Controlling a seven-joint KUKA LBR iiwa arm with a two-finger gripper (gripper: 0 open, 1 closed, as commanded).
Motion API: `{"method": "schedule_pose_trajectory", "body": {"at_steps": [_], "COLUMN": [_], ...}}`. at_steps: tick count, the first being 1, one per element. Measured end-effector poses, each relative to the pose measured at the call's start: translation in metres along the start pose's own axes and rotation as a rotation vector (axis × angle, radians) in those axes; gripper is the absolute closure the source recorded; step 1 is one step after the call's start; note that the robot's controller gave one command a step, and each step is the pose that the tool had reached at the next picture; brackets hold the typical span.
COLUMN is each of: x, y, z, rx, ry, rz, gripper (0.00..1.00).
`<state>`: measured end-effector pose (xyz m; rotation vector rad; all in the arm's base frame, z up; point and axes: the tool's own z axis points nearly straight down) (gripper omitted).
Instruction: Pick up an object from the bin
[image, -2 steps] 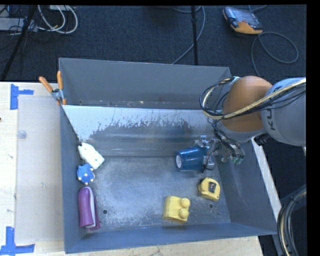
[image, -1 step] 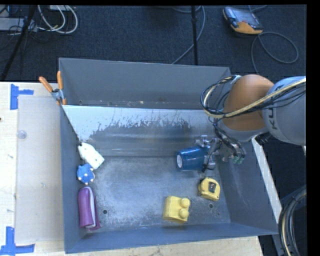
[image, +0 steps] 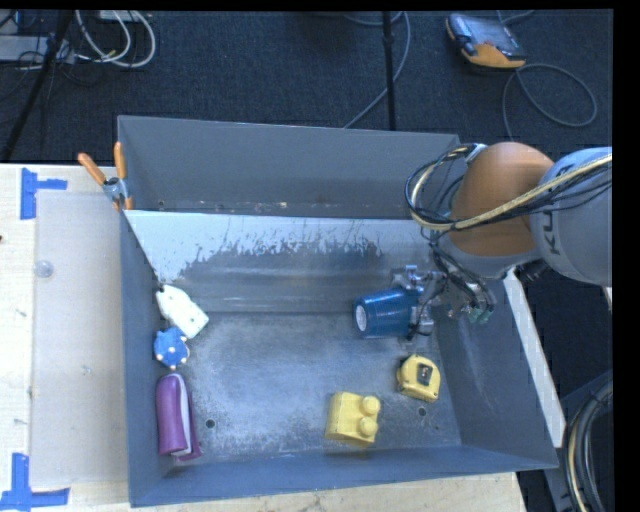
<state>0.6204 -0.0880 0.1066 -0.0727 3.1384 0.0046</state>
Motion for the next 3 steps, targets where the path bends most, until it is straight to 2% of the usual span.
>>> {"method": "schedule_pose_trajectory", "body": {"at_steps": [3], "x": [-0.0006], "y": [0.0001], "z": [-0.0167], "rx": [0.000], "ry": [-0.001], "rz": [-0.001], "gripper": [1.00]}}
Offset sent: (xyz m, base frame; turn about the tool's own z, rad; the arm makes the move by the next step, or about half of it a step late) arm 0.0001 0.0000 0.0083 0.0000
